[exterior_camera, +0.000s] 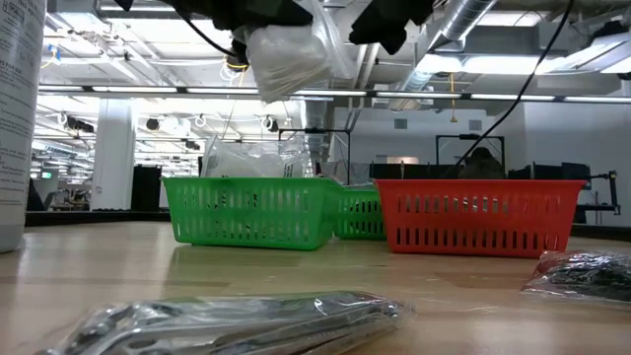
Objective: Pick & Place Travel size toiletries
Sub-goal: Put the white cotton pack into the bottom left green bin
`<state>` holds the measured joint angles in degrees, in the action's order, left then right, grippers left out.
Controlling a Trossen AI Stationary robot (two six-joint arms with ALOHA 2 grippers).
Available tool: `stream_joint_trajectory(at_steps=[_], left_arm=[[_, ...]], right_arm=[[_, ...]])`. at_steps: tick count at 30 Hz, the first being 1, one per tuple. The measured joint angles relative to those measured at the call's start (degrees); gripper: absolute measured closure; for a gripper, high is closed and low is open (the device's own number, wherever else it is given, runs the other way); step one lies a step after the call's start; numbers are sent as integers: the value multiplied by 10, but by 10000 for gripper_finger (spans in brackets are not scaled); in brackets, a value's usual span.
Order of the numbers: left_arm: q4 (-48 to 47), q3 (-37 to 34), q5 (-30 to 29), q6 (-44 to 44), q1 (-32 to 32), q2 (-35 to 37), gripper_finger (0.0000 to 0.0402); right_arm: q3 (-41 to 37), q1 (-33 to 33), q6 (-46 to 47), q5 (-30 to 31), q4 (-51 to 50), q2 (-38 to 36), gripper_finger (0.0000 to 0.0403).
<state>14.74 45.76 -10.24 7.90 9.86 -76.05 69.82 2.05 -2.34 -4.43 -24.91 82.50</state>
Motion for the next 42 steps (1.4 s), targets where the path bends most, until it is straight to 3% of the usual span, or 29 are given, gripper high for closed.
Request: stream_joint_trajectory(at_steps=[8, 21, 29, 42], left_arm=[[-22, -3, 8, 13, 27, 0, 401], [-14, -69, -12, 61, 33, -1, 401], [-16, -70, -30, 53, 28, -51, 401], [1, -70, 33, 14, 23, -117, 401]], right_arm=[[0, -17, 23, 0, -25, -2, 320], [0, -40, 24, 0, -38, -6, 320], [0, -42, 22, 0, -36, -6, 320], [0, -41, 19, 0, -36, -6, 320]])
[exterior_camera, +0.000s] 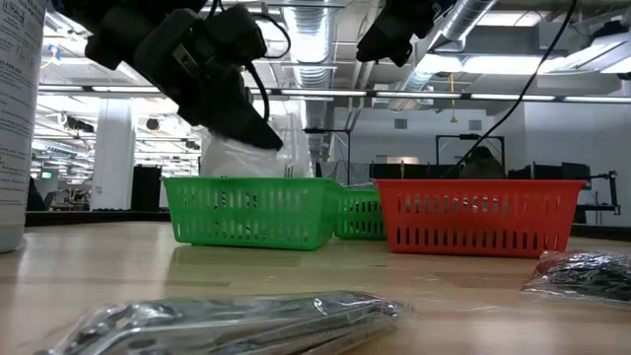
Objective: Pick & Place Travel size toiletries
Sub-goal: Put the white cotton pack into the bottom left green bin, then put the black hairbrush into the top right green bin
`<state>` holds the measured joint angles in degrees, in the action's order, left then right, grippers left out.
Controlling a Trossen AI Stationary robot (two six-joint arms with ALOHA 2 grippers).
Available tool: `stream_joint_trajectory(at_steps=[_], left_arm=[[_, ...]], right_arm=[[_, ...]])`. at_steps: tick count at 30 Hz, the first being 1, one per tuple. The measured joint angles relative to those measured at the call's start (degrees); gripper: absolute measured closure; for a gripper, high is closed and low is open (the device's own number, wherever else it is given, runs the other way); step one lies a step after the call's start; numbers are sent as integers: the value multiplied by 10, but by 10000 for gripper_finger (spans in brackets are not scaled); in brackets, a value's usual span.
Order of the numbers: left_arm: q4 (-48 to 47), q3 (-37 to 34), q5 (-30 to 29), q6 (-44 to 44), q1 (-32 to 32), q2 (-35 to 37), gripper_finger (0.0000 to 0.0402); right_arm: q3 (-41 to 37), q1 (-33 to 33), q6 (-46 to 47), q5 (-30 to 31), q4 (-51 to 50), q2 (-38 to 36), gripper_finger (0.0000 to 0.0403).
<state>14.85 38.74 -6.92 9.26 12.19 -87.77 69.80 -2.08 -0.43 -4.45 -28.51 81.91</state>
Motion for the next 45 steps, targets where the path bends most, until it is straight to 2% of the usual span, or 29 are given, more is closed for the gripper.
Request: stream_joint_trajectory(at_steps=[8, 19, 32, 37, 41, 45], left_arm=[[7, 0, 11, 0, -15, -13, 395], [15, 0, -2, 0, -17, -9, 373], [51, 0, -8, 1, -17, -8, 246], [54, 0, -36, 0, -19, 22, 232], [54, 0, -83, -3, -20, 64, 235], [57, 0, -96, -34, -20, 97, 241]], right_arm=[[0, 0, 0, 0, -12, 0, 320], [0, 0, 3, 0, -15, 0, 320], [0, 0, 4, 0, -15, 0, 320], [0, 0, 4, 0, -15, 0, 320], [0, 0, 4, 0, -15, 0, 320], [0, 1, 4, 0, -15, 0, 320]])
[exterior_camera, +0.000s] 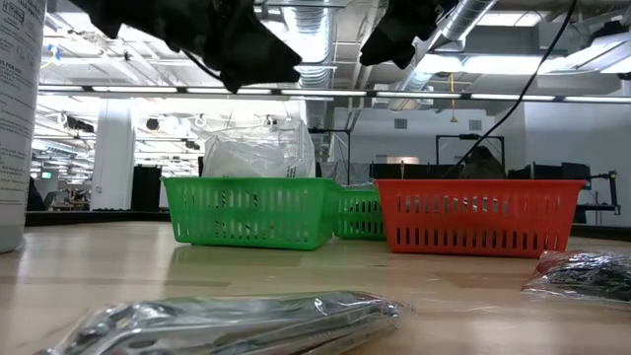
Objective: Pick & Place Travel size toiletries
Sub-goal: Put the black hairbrush into the top right green bin
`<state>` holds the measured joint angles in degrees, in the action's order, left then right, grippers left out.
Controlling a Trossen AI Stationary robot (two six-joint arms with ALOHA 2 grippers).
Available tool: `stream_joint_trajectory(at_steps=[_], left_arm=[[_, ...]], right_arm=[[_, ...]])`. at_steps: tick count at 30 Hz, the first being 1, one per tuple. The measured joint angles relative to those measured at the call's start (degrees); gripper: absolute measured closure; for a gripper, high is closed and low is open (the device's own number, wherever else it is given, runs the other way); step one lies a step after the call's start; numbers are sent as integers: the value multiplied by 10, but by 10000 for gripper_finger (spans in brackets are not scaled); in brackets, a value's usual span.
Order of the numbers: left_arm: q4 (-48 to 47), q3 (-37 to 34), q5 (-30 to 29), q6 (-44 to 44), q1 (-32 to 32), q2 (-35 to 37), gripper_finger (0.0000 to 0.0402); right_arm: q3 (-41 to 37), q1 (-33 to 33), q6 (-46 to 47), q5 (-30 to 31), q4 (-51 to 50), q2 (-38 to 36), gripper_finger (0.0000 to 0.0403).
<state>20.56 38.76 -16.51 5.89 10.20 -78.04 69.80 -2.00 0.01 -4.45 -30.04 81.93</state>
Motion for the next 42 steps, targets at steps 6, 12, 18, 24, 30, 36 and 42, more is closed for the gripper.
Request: stream_joint_trajectory(at_steps=[6, 12, 18, 24, 30, 36, 42], left_arm=[[0, 0, -42, -13, -20, 8, 249], [0, 0, -43, -10, -76, 8, 254], [0, 0, -19, -9, -119, 8, 254], [0, 0, -17, -7, -137, 8, 259], [1, 0, -16, -7, -137, 8, 260], [1, 0, -16, -7, -137, 8, 260], [0, 0, -16, -7, -136, 8, 260]], right_arm=[[0, 0, 0, 0, 0, 0, 320], [0, 0, 0, 0, 0, 0, 320], [0, -1, -2, 0, 0, 0, 320], [0, -23, -6, 43, 0, 0, 320], [0, -72, -32, 47, 5, 14, 320], [0, -136, -78, 47, 12, 68, 320], [0, -185, -121, 45, 58, 120, 320]])
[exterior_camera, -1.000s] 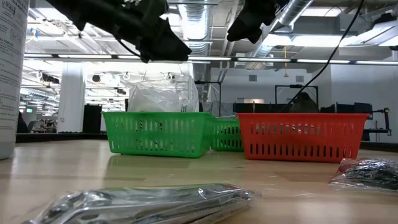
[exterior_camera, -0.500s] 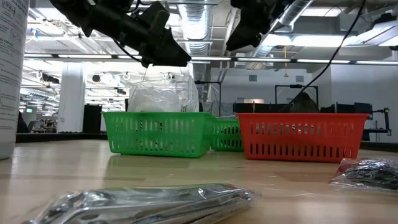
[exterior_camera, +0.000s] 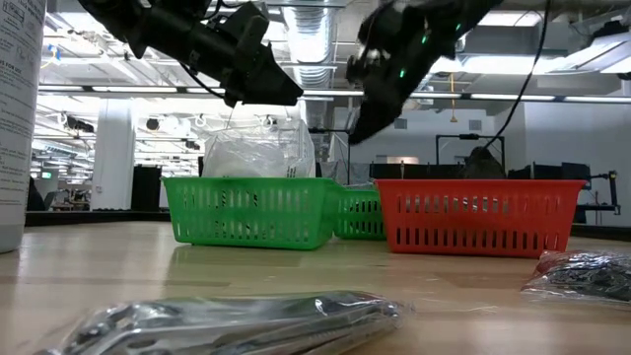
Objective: Pick & Place Travel size toiletries
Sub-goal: Put the black hairbrush into the top right green bin
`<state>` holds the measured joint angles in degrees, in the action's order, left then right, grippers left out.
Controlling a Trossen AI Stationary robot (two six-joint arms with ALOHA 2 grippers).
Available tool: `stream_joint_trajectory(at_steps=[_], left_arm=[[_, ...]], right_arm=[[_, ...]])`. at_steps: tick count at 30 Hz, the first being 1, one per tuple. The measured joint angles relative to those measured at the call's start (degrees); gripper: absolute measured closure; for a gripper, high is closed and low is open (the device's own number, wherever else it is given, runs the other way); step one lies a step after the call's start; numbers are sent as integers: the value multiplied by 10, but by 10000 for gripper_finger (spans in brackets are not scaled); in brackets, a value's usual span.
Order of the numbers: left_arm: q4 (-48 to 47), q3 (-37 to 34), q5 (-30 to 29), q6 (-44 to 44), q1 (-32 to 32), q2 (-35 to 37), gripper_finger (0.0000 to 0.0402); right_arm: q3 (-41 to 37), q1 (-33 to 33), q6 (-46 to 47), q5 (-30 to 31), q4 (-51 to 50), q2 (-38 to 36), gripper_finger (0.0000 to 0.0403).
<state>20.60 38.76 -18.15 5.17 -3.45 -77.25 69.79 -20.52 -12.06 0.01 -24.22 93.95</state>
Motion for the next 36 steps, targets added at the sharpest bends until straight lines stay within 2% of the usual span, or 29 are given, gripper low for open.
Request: stream_joint_trajectory(at_steps=[12, 24, 28, 36], left_arm=[[0, 0, 0, 0, 1, 0, 260], [0, 0, 0, -2, 1, 0, 260], [0, 0, 0, -2, 1, 0, 260], [0, 0, 0, -2, 1, 0, 260]], right_arm=[[0, -89, -5, 0, 73, 92, 320], [31, -95, -18, 2, 107, 157, 316], [59, -94, -33, 3, 91, 183, 292], [107, -91, -43, 18, 82, 235, 215]])
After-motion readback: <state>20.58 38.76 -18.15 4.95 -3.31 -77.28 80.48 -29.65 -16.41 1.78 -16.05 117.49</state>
